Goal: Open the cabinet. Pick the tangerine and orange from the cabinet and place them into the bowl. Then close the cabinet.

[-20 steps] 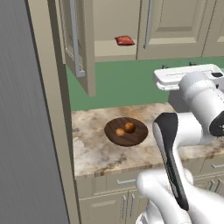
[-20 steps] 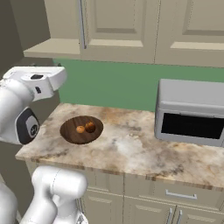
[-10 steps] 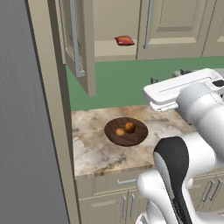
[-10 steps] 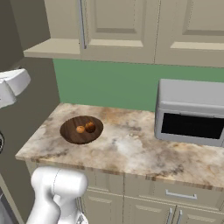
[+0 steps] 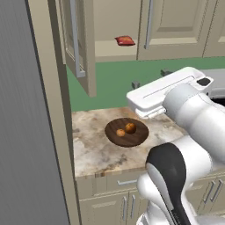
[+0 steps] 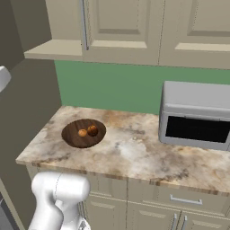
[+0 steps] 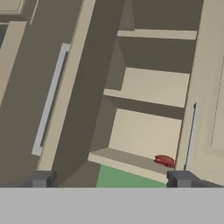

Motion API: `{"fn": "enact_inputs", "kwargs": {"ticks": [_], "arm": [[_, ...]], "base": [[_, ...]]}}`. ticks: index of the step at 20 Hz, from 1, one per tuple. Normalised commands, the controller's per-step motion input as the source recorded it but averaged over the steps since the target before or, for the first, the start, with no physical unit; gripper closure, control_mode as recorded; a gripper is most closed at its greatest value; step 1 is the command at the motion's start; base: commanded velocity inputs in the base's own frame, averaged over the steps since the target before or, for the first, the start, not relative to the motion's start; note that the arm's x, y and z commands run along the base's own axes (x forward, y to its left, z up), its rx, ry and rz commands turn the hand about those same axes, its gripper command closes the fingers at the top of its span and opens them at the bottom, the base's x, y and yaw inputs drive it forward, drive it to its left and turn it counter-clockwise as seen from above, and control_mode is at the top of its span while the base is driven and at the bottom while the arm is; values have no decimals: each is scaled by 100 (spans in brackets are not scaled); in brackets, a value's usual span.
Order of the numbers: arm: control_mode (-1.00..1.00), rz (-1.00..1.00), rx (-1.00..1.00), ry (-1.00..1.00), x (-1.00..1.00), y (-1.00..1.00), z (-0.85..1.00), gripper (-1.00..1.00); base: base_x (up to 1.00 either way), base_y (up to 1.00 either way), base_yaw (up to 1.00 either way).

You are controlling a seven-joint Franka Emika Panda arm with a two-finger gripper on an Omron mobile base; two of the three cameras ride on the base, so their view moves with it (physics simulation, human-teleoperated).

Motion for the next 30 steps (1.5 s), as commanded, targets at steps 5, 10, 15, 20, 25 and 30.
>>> {"fn": "enact_inputs", "kwargs": {"ticks": [5, 10, 15, 20, 25, 30], "arm": [[-100, 0, 0, 0, 11, 31, -14, -100], [-100, 1, 0, 3, 4, 57, -3, -100], [-100, 4, 0, 5, 14, 54, 0, -100], [-100, 1, 2, 5, 63, 32, 0, -100], [-100, 0, 1, 2, 99, 33, -10, -100], [-100, -2, 0, 0, 100, 49, -39, -100]], "base": [[0, 0, 0], [0, 0, 0], [0, 0, 0], [0, 0, 0], [0, 0, 0], [0, 0, 0]]}}
